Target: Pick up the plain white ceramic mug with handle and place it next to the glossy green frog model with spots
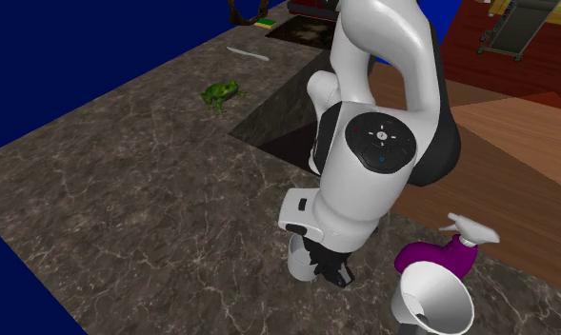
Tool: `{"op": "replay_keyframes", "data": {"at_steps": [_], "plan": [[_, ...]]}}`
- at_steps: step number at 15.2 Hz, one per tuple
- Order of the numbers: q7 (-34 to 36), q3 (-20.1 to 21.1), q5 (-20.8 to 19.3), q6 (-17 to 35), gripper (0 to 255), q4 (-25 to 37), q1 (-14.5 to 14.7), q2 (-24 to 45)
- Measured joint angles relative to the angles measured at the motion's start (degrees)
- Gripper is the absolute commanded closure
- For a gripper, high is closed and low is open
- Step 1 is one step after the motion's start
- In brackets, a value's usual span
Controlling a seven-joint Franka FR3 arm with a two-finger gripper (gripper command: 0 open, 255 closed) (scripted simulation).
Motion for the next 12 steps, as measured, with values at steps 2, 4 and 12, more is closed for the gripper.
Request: {"op": "replay_keyframes", "data": {"at_steps": [2, 4, 12], "plan": [[0.0, 0.0, 0.0, 0.0, 255, 0.0, 0.0, 0.0], [-0.2, -0.1, 0.3, -0.9, 255, 0.6, 0.0, -0.4], [-1.3, -0.5, 1.4, -6.8, 255, 5.4, -0.1, -1.9]]}}
